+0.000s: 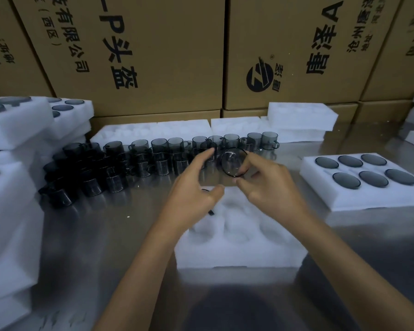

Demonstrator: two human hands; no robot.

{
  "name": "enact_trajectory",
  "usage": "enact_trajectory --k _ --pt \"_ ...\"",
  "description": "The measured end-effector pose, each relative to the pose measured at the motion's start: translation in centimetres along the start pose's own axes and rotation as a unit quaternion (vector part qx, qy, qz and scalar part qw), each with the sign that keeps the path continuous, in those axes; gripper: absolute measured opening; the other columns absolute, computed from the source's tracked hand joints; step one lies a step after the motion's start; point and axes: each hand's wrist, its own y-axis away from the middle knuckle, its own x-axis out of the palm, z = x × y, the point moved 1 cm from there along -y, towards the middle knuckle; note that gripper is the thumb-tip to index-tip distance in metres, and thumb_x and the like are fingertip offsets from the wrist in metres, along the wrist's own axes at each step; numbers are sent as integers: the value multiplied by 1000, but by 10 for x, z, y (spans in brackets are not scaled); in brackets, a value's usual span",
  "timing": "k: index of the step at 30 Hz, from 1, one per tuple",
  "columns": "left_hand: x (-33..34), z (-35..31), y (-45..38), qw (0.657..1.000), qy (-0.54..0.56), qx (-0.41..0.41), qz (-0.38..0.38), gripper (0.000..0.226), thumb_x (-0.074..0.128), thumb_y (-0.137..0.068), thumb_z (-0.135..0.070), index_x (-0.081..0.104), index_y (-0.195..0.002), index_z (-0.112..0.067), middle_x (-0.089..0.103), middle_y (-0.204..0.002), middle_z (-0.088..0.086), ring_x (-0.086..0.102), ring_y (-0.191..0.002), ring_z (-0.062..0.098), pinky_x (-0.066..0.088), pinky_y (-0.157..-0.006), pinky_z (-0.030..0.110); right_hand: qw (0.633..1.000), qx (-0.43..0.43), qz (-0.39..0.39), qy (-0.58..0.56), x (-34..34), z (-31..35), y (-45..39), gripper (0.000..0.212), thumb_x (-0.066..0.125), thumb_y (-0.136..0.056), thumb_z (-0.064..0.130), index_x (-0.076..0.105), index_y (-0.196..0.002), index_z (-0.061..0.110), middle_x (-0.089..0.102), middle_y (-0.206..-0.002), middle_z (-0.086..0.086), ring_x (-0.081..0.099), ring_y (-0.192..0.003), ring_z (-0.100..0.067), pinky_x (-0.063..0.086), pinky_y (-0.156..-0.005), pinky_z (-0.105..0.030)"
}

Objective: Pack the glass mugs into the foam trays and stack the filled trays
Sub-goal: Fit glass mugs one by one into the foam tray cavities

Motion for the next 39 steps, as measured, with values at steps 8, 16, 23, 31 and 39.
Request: enact_trajectory --k 8,16,23,31,39 --pt "12 -11 6 998 -22 3 63 58 80 -80 -14 58 -132 -27 66 -123 -16 57 -118 -5 42 -109 28 979 73 102 -158 -11 -5 33 66 77 -84 18 40 -135 38 63 -121 26 62 -112 -10 53 -88 -33" --pt "13 -1 12 996 -17 -20 90 56 71 -89 -13 51 -139 -25 60 -135 -12 49 -130 -2 35 -114 25 982 99 137 -89 -3 -17 36 59 63 -96 25 39 -148 37 57 -136 11 49 -129 -11 38 -105 -24" --pt "12 1 17 996 -32 -14 79 38 59 -97 -33 54 -135 -32 61 -129 -24 49 -122 -15 41 -107 22 988 71 135 25 -7 -19 39 57 55 -99 27 35 -150 44 43 -147 4 31 -141 -12 16 -119 -34" --pt "14 4 16 990 -120 12 73 42 52 -100 -35 47 -142 -35 53 -142 -14 42 -137 8 29 -117 47 985 59 149 58 -8 -21 38 55 47 -102 28 31 -150 46 41 -153 16 15 -146 -1 10 -102 -25" --pt "16 3 14 989 -122 -3 79 41 50 -101 -36 47 -142 -34 51 -145 -8 38 -141 8 24 -119 45 981 78 162 68 -9 -25 38 59 46 -101 23 28 -150 51 42 -153 17 18 -148 -5 12 -110 -31"
